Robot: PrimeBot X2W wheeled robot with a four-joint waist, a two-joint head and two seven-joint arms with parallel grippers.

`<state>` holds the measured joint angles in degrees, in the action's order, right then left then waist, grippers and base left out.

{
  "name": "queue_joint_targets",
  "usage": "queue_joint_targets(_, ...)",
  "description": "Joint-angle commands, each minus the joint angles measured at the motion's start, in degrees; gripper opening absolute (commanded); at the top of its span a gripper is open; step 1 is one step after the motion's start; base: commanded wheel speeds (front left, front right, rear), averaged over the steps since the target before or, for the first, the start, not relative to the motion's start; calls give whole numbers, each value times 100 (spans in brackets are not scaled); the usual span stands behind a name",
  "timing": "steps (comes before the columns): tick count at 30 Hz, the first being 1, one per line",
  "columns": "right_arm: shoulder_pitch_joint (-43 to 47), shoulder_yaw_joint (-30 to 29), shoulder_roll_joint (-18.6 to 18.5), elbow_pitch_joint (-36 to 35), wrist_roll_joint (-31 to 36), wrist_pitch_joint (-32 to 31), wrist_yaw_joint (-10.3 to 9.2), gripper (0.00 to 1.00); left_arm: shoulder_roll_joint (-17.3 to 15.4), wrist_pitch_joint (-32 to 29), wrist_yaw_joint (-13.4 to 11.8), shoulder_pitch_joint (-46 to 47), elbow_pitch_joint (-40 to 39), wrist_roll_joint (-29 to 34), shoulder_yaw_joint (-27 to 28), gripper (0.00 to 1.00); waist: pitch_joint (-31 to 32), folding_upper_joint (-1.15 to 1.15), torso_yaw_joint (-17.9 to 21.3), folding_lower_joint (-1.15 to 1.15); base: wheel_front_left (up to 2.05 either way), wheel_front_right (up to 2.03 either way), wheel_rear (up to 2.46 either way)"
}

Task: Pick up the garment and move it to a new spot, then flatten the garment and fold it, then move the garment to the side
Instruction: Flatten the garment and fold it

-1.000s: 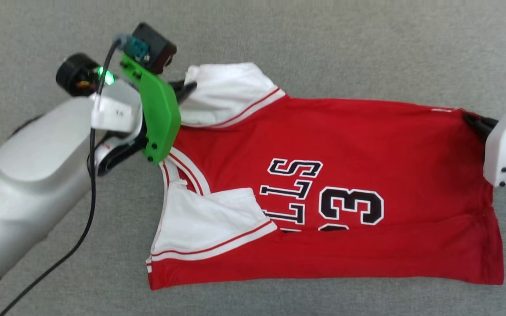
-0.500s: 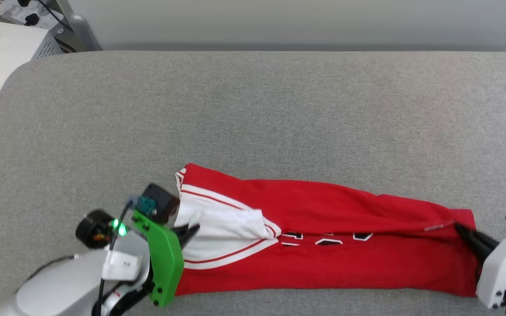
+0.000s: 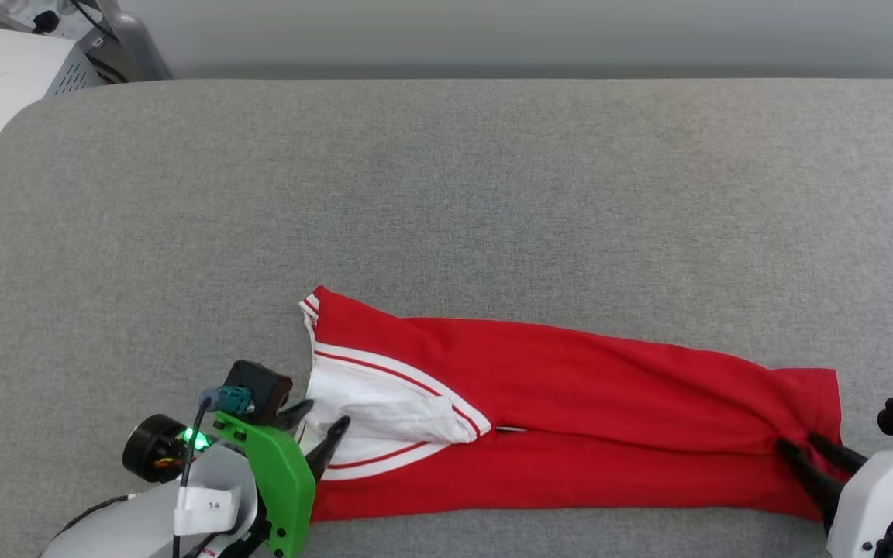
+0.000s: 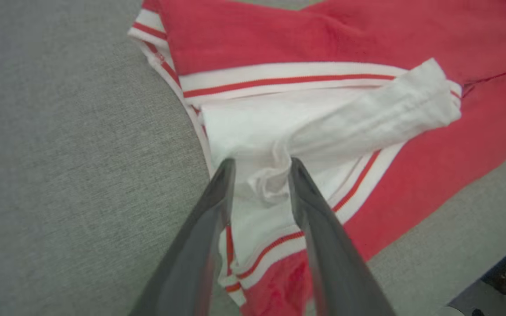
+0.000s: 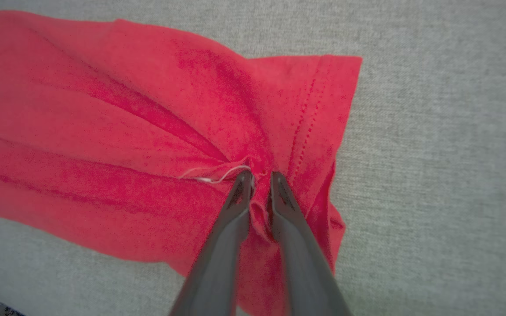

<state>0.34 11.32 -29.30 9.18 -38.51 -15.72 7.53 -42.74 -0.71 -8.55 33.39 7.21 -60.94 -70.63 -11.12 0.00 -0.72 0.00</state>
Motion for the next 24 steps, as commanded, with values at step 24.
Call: queue_joint_targets(24, -398, -673, -669, 75, -1827, -2032, -4, 100, 865, 1569, -2121, -1438, -734, 2578, 2842, 100, 2, 0, -373, 0, 0, 0, 0)
